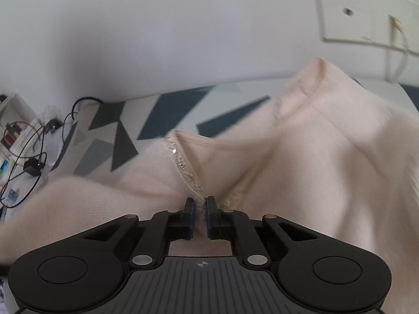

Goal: Fold clothes

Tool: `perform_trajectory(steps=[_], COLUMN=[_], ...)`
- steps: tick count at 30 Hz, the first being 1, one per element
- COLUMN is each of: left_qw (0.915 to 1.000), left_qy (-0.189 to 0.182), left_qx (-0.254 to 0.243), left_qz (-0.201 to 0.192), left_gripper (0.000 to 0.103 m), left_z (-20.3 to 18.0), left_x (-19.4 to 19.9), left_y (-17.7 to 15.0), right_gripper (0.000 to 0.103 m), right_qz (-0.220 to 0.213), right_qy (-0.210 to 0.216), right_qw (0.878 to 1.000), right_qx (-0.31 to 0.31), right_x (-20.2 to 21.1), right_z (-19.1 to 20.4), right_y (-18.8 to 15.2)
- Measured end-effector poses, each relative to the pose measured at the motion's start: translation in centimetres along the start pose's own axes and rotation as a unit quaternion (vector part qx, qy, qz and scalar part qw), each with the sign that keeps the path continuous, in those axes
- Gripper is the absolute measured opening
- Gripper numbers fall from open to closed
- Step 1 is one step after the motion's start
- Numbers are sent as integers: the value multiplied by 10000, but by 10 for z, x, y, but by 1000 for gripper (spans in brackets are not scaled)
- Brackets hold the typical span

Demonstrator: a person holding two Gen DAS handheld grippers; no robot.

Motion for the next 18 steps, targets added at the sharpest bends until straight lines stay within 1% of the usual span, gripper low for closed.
perform_trajectory(steps=[1, 2, 3, 5, 6, 8, 9, 10, 12, 13, 16, 17, 18], left_qw=[9990, 9963, 9924, 9818, 9748, 9621, 9608, 9638, 9715, 9721, 9682, 9665, 9663], left_qy=[-129, -251, -362, -561, -671, -971, -1071, -1079, -997, -1051, -1543, -1737, -1840], left_qx=[420, 818, 1174, 1813, 2126, 2546, 2555, 2431, 2129, 2073, 1933, 1843, 1736], left_qz=[59, 88, 61, -25, -43, -87, -138, -193, -297, -314, -369, -416, -485], left_gripper=[55, 63, 74, 74, 74, 74, 76, 78, 80, 80, 81, 83, 88], left_z=[11, 21, 30, 45, 52, 54, 49, 42, 26, 19, -3, -12, -18], left_x=[-1, -1, 2, 6, 6, 4, 3, 1, -1, -3, -1, 2, 6], left_y=[4, 8, 12, 22, 29, 40, 47, 53, 64, 69, 82, 86, 89], right_gripper=[7, 7, 7, 7, 7, 7, 7, 7, 7, 7, 7, 7, 7], right_qz=[-25, -46, -64, -96, -99, -103, -115, -125, -141, -144, -156, -174, -201], right_qy=[-29, -78, -158, -316, -379, -455, -499, -531, -565, -558, -535, -528, -504], right_qw=[9999, 9998, 9998, 9994, 9991, 9984, 9980, 9977, 9973, 9974, 9975, 9978, 9981], right_qx=[-105, -161, -105, 30, 164, 323, 373, 405, 444, 444, 430, 368, 284], right_x=[5, 9, 11, 15, 16, 14, 12, 9, 10, 11, 14, 16, 18], right_z=[-3, -5, -6, -6, -5, -2, 1, 3, 3, 3, 1, 0, -2], right_y=[-4, -6, -7, -10, -12, -15, -14, -13, -13, -13, -14, -15, -15])
Point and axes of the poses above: each gripper's, at about its wrist camera, not at the fingertips, and x roughly against the way its jaws point, z to its left, y to its top, the point moved 9 cm from there along -x, roughly the way its jaws point, and after that the axes turned 15 degrees about x, right-handed, at the moved point
